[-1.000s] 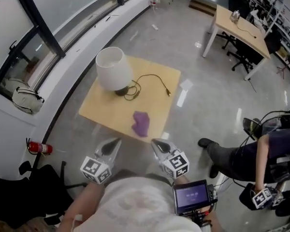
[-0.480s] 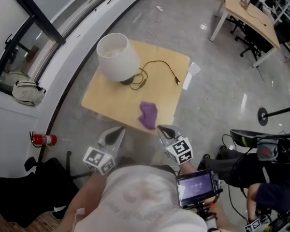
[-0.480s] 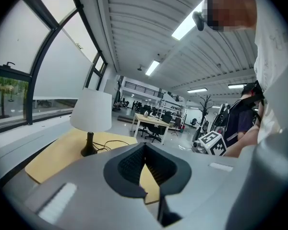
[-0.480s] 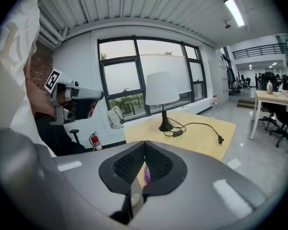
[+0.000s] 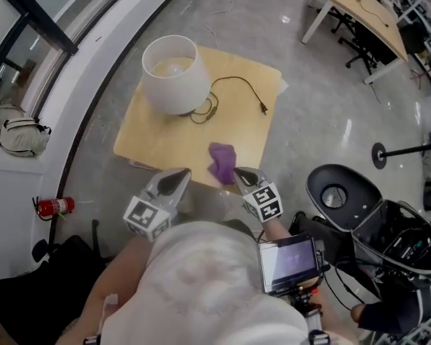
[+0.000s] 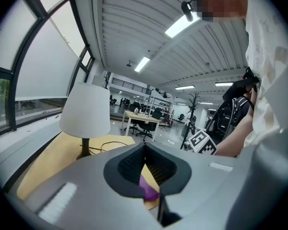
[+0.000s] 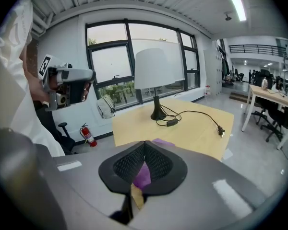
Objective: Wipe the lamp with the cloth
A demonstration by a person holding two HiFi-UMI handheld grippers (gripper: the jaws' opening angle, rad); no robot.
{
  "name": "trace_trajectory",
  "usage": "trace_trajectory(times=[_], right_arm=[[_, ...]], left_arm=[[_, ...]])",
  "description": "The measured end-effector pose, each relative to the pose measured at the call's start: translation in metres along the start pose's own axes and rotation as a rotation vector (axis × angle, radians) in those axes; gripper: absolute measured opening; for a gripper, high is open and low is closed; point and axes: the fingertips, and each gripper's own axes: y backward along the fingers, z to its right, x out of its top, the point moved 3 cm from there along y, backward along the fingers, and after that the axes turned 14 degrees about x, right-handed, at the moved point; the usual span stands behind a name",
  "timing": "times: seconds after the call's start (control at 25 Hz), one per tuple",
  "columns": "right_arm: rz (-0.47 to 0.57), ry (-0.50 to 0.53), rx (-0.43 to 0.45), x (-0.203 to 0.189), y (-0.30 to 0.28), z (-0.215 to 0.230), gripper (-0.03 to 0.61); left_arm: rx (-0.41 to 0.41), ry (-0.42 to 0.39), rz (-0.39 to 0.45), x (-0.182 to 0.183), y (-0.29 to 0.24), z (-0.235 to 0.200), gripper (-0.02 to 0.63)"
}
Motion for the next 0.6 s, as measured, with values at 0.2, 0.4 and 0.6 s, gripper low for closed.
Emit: trace_trajectory(times=[0.2, 0.4, 0.6], right_arm=[[-0.087, -0.067, -0.043, -0.02, -0.026, 0.011, 0.051], [-0.229, -0.042, -0.049, -0.036, -0.047, 0.023, 0.19], [-0.279, -0.146, -0.059, -0.05, -0.065, 0.038, 0.269]], left_arm=[[-0.008, 0.006, 0.003, 0.005, -0.003, -0.027, 0.0], [-0.017, -0.005, 0.0, 0.012, -0.001, -0.044, 0.0], [-0.003, -0.013, -0.005, 0.017, 0.007, -0.062, 0.0]])
